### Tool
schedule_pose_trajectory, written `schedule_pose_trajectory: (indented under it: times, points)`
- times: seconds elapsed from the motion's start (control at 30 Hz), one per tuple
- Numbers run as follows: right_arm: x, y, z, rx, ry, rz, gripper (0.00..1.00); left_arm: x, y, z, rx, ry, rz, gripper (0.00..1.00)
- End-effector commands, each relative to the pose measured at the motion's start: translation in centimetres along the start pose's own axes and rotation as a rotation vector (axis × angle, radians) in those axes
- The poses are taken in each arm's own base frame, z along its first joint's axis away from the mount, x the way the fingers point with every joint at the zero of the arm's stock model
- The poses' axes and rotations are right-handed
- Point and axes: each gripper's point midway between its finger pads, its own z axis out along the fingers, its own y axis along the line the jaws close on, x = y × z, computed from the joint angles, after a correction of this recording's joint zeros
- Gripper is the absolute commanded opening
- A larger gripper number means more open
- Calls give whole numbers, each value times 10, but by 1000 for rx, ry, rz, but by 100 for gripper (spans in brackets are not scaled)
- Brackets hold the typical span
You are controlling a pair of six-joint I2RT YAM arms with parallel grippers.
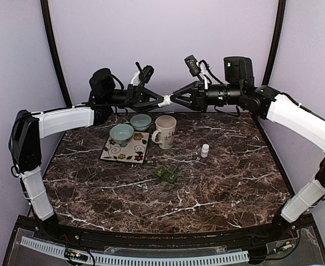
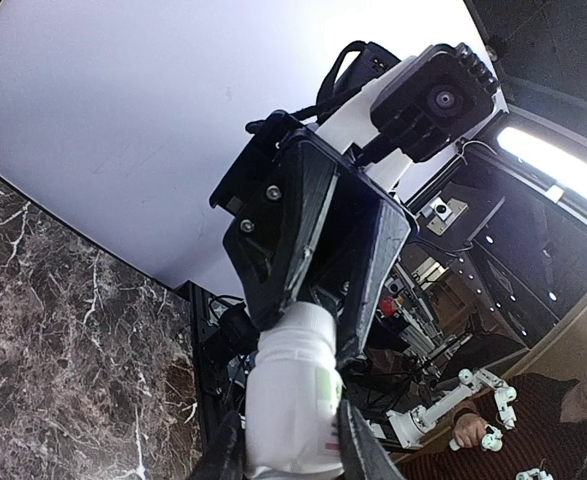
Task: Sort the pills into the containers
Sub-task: Unscrew the lid of the pill bottle.
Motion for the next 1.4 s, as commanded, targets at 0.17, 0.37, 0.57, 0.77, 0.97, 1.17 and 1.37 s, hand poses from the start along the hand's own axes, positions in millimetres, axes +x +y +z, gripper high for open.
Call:
schedule_pose_trajectory:
  times: [0.17,0.37,0.57,0.77,0.97,1.17,1.37]
  points:
    - [-10,-8,2,52,10,-3,14,2,-23,4,48,36,106,0]
    - [-15,-4,5,22,-3,30,25,2,-21,2,38,31,114,0]
    - [-19,-2,4,8,-13,44,38,2,-20,2,36,29,116,0]
    - [-24,-3,2,3,-33,69,46,2,-19,0,34,28,120,0]
    - [-31,-6,-4,-23,-56,114,52,1,-17,-3,23,17,123,0]
    - [-34,-6,-6,-47,-66,156,57,0,-14,-7,7,2,127,0]
    - [-38,-4,-9,-79,-80,200,59,-1,-12,-8,-2,-7,129,0]
